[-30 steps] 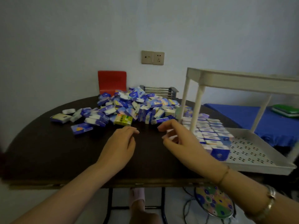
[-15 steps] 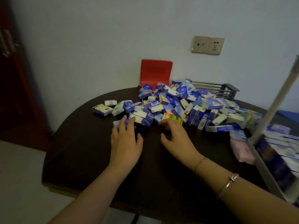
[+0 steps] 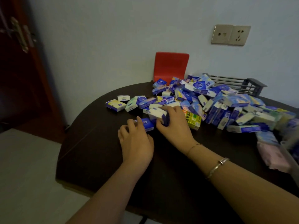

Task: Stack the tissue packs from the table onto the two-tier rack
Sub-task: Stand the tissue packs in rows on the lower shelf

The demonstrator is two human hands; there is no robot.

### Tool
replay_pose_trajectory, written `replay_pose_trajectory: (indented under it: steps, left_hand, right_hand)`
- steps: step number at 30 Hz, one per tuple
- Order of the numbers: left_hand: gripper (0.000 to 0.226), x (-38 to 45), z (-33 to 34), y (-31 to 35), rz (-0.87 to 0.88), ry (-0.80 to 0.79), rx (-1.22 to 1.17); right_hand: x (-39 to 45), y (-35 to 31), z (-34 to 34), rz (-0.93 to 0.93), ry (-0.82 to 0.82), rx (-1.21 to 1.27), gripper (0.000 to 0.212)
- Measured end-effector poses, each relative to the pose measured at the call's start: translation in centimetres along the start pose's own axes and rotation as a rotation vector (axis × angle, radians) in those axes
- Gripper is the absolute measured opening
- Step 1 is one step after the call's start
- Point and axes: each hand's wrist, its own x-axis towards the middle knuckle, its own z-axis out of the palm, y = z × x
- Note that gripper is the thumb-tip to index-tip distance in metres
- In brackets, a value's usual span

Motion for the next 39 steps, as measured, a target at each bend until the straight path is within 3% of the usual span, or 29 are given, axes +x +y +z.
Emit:
replay_pose_trajectory:
  steps: [3,7,10,13,16,19,22,24,27,32,36,39]
  left_hand:
    - [0.053,-0.3,0.0,0.1,0.029,0.059,0.044]
    - [0.050,-0.7,-0.2,0.2,0.130,0.036,-0.021]
    - [0.035,-1.5,-0.8,0.3,0.171,0.039,-0.234]
    - [0.039,-2.8,-1.4,0.9,0.099,0.040,-0.572]
    - [0.040,-4.7,-1.9,2.7,0.066,-0.095,-0.885]
    - [0.038,-7.0,-2.4,5.0,0.179,-0.242,-1.028]
    - [0.042,-9.3,-3.5,6.9,0.336,-0.289,-1.066]
    - [0.053,-10.7,-4.5,8.3,0.426,-0.243,-1.111]
    - [0.064,-12.5,-6.2,10.4,0.524,-0.213,-1.138]
    - [0.069,-14.9,-7.8,12.8,0.636,-0.195,-1.108]
    - [0.066,-17.2,-8.8,15.0,0.741,-0.212,-1.067]
    - [0.064,-18.7,-9.1,16.9,0.800,-0.239,-1.094]
  right_hand:
    - [-1.8,0.3,-1.5,0.106,0.004,0.206,0.034]
    - [-4.0,1.0,-3.9,0.392,-0.001,0.511,0.035]
    - [-5.6,1.2,-5.9,0.575,0.018,0.669,0.016]
    - [-7.4,0.9,-7.9,0.724,0.037,0.930,0.012]
    - [-8.8,0.3,-10.5,0.802,0.047,1.166,0.015]
    - [-10.2,-0.1,-13.6,0.872,0.052,1.376,0.007]
    - [-11.7,-0.6,-16.8,0.892,0.035,1.556,0.042]
    - [-12.7,-1.1,-18.9,0.869,-0.013,1.633,0.052]
    - [-14.2,-1.5,-21.1,0.854,-0.095,1.641,0.052]
    - [-16.8,-1.6,-24.0,0.835,-0.251,1.363,0.038]
    - [-18.9,-1.7,-26.7,0.766,-0.267,1.342,0.040]
    - [-20.2,-2.0,-28.8,0.746,-0.188,1.320,0.033]
